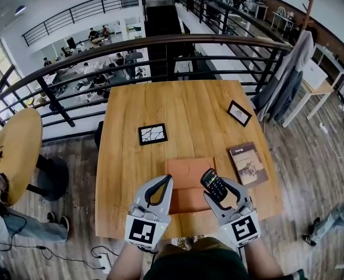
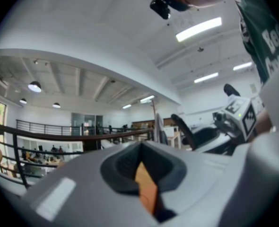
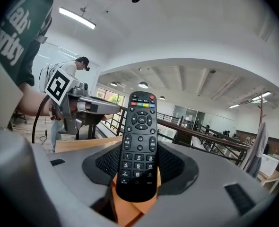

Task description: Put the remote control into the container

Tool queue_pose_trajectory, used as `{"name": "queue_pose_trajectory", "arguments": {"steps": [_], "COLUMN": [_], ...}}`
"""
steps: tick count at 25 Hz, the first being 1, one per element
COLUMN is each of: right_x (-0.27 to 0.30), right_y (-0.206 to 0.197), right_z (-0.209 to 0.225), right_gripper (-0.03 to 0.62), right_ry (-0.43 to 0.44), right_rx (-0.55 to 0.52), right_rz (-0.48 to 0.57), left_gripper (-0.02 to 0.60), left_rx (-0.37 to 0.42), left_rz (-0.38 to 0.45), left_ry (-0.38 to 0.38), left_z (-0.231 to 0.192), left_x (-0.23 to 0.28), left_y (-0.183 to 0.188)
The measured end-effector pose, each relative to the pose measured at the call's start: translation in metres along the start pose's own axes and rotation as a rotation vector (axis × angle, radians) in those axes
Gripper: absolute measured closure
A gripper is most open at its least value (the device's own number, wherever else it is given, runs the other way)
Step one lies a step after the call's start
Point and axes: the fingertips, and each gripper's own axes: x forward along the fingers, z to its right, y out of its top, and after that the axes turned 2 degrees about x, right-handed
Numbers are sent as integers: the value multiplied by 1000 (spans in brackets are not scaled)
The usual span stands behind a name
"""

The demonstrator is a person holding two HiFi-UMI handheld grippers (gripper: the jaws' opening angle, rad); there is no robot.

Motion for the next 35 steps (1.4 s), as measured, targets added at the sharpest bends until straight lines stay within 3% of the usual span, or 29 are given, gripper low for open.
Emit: {"name": "queue_pose_trajectory", "arguments": {"steps": [12, 18, 25, 35], "right_x": [5, 18, 41, 65], "right_y": [-12, -35, -72, -153], "right_z": [9, 3, -13, -54], "right_gripper": [370, 370, 370, 370], "right_ry": [73, 139, 237, 371], "right_rx": [2, -4, -3, -78], "right_rz": [-20, -81, -185, -437], "left_gripper": [580, 580, 580, 580], "left_rx": [-16, -23, -35, 32], "left_rz": [-37, -61, -99, -122], "left_ry": [47, 66, 101, 83], "left_z": [2, -2, -10, -11], "left_x": [9, 16, 20, 26], "left_y": [-8, -20, -36, -46]}}
